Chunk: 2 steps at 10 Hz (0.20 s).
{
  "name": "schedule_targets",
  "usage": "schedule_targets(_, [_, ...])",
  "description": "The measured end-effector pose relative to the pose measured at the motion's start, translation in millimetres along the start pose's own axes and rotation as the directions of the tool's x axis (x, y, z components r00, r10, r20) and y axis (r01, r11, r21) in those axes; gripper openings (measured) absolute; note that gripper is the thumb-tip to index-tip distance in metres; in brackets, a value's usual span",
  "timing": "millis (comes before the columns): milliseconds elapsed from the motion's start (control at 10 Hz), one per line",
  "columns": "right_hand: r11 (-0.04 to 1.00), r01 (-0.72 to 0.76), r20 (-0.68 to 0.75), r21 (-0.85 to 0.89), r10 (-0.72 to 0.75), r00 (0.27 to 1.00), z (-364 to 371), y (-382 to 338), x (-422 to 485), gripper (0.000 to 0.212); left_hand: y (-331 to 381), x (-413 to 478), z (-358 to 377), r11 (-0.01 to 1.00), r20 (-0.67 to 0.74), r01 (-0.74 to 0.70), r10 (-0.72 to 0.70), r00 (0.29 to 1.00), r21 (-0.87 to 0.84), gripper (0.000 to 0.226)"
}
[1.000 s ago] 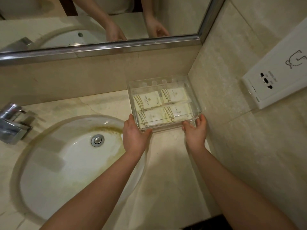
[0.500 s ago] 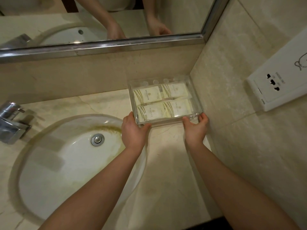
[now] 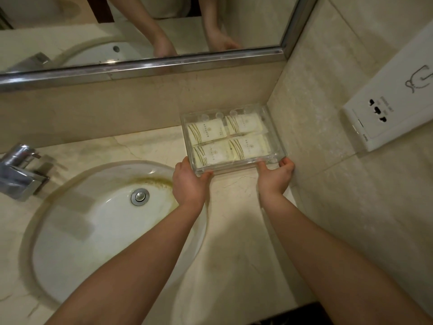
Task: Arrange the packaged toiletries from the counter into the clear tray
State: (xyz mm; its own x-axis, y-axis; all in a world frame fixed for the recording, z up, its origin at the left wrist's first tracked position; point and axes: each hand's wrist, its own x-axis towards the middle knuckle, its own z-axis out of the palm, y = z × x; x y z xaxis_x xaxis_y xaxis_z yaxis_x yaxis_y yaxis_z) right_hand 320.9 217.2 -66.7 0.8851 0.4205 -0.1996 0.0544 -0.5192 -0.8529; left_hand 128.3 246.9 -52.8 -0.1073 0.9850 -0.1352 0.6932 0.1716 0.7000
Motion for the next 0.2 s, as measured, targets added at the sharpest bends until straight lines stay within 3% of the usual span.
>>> schedule_targets(100, [0.999, -0.032, 0.076, 0.014, 0.031, 0.997, -4.3, -5.3, 0.2, 0.073, -0.3, 3.7, -8.4, 0.999, 0.068, 0.018, -0.015, 0.998, -0.046, 0.044])
schedule_targets(200, [1.000, -0.019, 0.149, 0.010, 0.017, 0.989, -17.0, -6.6, -3.6, 0.067, -16.3, -17.3, -21.7, 0.985, 0.052, 0.078, -0.071, 0.996, -0.151, 0.065])
